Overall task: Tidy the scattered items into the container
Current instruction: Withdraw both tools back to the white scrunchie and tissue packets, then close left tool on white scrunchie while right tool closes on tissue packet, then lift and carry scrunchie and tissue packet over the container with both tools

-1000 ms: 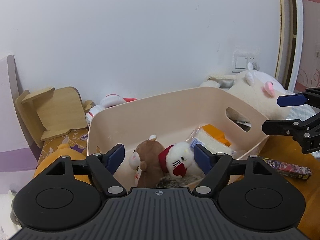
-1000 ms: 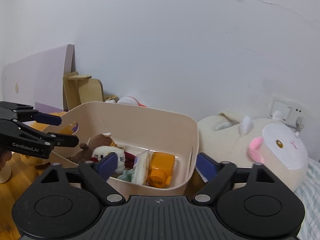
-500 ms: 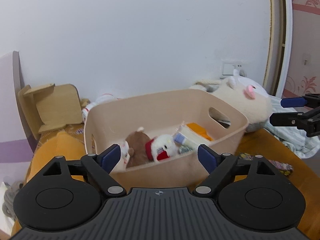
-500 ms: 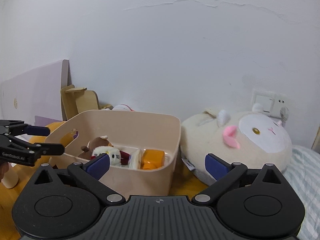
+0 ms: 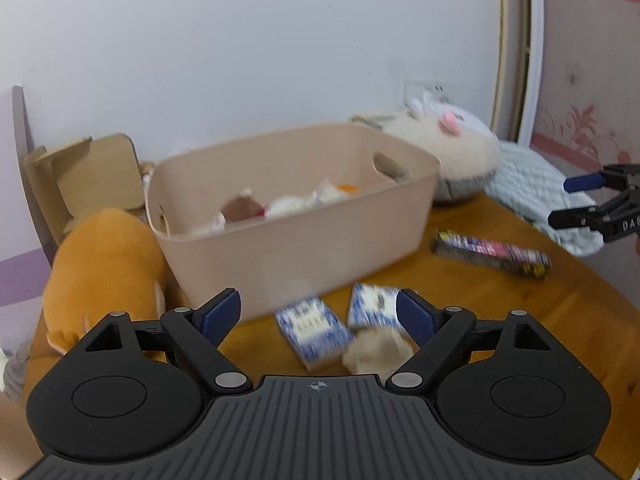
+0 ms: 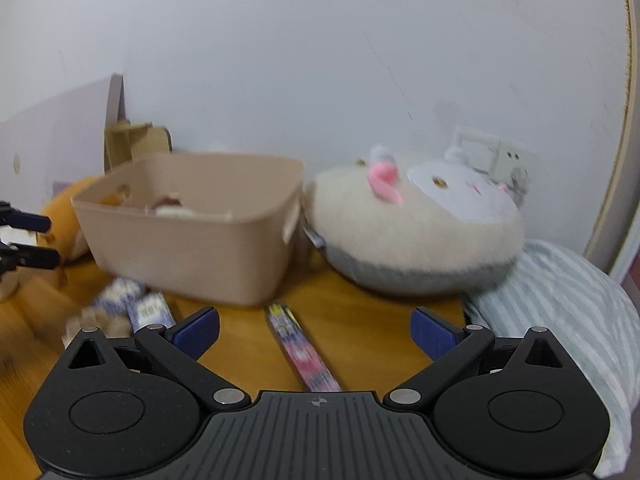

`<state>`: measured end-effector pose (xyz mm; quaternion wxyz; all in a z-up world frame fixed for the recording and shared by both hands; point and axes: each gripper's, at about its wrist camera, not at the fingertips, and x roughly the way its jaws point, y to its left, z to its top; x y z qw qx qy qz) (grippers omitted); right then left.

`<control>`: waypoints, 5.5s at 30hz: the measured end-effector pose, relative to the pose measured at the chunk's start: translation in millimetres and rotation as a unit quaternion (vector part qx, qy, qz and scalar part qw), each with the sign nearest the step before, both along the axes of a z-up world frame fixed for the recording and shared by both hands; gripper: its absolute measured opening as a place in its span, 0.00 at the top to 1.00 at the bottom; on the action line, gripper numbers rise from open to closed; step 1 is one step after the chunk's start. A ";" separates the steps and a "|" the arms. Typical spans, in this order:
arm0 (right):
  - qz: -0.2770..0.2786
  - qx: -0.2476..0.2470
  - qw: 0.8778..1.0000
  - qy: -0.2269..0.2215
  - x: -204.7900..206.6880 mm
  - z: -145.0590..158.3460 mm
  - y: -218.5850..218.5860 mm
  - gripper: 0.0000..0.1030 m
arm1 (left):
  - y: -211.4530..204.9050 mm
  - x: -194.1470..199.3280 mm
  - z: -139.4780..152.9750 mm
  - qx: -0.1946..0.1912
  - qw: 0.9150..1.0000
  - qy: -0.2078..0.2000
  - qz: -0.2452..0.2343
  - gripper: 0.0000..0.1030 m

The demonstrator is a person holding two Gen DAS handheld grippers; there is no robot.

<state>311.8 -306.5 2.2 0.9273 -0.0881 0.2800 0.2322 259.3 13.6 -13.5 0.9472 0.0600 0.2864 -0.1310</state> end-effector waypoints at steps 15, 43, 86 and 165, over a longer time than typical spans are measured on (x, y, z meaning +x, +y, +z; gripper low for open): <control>-0.007 -0.007 0.999 0.034 -24.1 -30.7 -21.5 0.00 | -4.3 -11.5 -43.2 -0.009 0.999 0.042 0.024 0.16; 0.078 -0.025 0.995 0.050 -22.8 -67.2 101.5 0.00 | 33.3 -4.0 -62.1 -0.086 0.995 0.045 0.031 0.16; 0.134 -0.018 0.989 0.062 15.9 -94.4 165.6 0.20 | -0.9 17.5 -74.7 -0.087 0.992 0.066 0.067 0.49; 0.079 0.042 0.994 -0.067 18.5 57.3 145.2 0.54 | 31.8 73.9 88.5 -0.068 0.993 -0.049 0.088 0.84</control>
